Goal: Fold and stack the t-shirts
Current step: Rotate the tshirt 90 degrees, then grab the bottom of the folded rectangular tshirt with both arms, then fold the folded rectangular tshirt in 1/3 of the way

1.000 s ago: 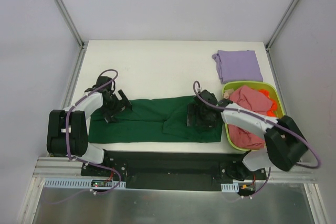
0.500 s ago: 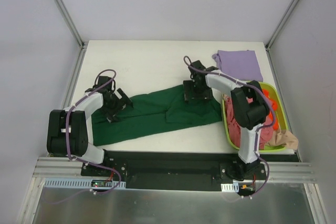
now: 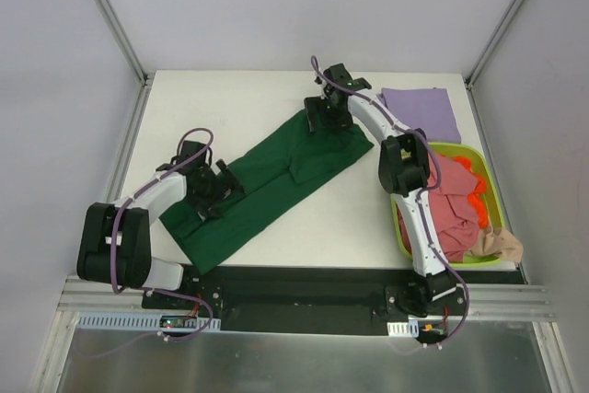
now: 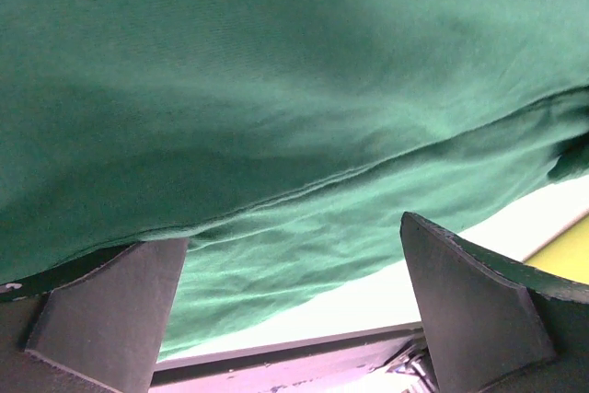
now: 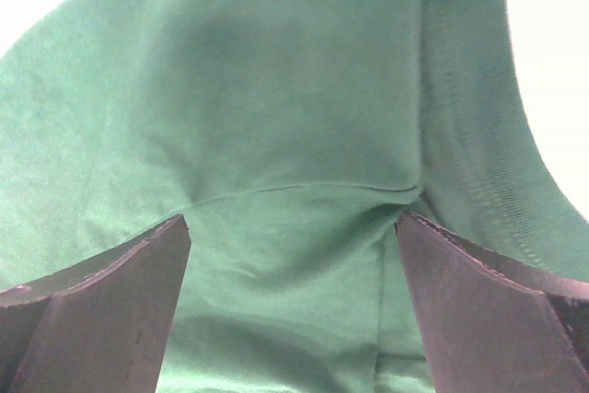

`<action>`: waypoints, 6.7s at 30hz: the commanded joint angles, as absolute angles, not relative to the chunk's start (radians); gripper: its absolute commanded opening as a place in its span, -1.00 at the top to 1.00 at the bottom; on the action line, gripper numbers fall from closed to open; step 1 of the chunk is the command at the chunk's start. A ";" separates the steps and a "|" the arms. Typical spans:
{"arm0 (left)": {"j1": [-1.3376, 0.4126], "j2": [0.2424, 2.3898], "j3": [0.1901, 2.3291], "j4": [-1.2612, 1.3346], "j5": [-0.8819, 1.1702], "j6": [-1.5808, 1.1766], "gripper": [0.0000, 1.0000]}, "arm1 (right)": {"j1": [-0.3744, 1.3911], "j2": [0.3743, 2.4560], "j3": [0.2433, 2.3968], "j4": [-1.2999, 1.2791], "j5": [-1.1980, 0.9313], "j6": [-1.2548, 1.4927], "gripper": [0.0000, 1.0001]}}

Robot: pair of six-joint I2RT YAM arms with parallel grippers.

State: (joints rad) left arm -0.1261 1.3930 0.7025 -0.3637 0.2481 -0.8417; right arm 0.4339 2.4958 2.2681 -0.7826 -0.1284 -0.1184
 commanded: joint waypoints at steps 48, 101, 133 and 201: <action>-0.501 1.549 0.866 -0.324 0.322 -0.923 -0.98 | 0.362 2.648 2.425 -0.856 -0.436 -0.002 -0.93; -0.592 1.307 0.623 -0.469 -0.002 -0.893 -0.40 | 0.976 1.396 0.713 -0.199 0.070 0.521 -0.88; -0.594 1.109 0.444 -0.391 0.104 -0.890 1.00 | 1.098 1.362 0.614 -0.226 0.077 0.660 0.83; -0.305 1.804 1.210 -0.077 0.301 -0.611 1.00 | 0.446 1.735 1.206 -0.255 -0.201 0.149 0.81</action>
State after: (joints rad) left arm -0.3359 1.7496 1.1542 -0.1013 0.2523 -0.6399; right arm 0.4591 1.7054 1.1400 -0.2783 -0.2142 0.1761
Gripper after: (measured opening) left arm 0.020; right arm 0.078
